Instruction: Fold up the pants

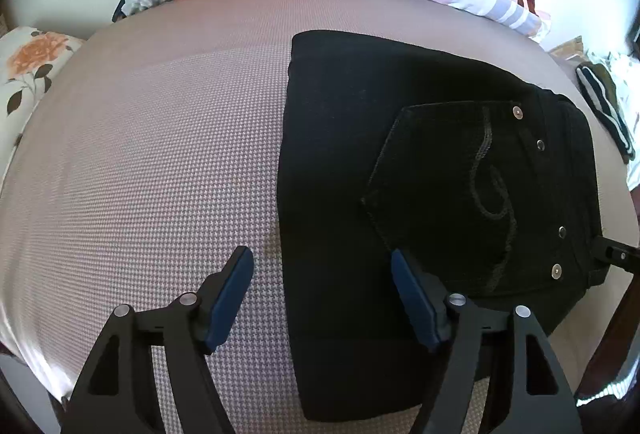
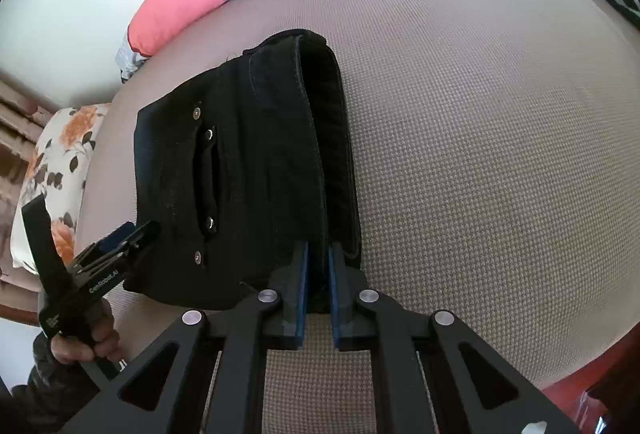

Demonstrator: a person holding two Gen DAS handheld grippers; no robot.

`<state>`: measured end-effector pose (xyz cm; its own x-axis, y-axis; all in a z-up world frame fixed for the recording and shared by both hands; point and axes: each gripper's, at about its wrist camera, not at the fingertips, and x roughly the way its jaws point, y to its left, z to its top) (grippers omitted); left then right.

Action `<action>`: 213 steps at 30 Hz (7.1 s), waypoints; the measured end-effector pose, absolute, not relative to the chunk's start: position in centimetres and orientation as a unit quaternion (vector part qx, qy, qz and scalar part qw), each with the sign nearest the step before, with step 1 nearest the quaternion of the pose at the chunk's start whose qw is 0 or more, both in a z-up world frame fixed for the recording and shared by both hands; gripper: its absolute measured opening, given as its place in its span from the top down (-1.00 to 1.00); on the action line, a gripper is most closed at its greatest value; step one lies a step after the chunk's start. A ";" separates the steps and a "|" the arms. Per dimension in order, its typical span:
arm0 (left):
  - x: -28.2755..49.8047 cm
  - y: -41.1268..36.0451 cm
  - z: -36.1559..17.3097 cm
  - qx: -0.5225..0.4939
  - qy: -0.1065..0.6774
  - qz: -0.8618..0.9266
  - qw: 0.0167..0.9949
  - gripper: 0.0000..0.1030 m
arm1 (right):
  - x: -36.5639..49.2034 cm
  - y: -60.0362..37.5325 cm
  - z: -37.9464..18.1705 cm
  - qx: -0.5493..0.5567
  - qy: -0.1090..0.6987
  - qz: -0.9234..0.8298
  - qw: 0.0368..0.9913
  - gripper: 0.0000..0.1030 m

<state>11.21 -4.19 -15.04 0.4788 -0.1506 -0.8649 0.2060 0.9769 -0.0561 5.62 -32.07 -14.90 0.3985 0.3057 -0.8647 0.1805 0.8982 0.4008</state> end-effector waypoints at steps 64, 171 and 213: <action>18.3 0.2 -14.6 -0.140 0.603 -0.236 0.749 -0.42 | 12.4 -36.2 -19.3 0.339 0.559 0.234 0.720 -0.10; 30.7 -2.3 -11.8 0.013 0.470 -0.110 0.875 0.63 | 30.9 -26.5 -13.4 0.256 0.504 0.155 0.810 0.47; 13.2 -0.6 -8.0 0.035 0.384 0.008 0.923 -0.36 | 13.6 -21.8 -7.2 0.085 0.426 0.005 0.901 -0.54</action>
<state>13.16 -0.59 -8.02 0.7052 0.0424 -0.7077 0.0118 0.9974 0.0714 13.58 -21.76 -7.24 0.6365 0.0807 -0.7670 0.0640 0.9855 0.1568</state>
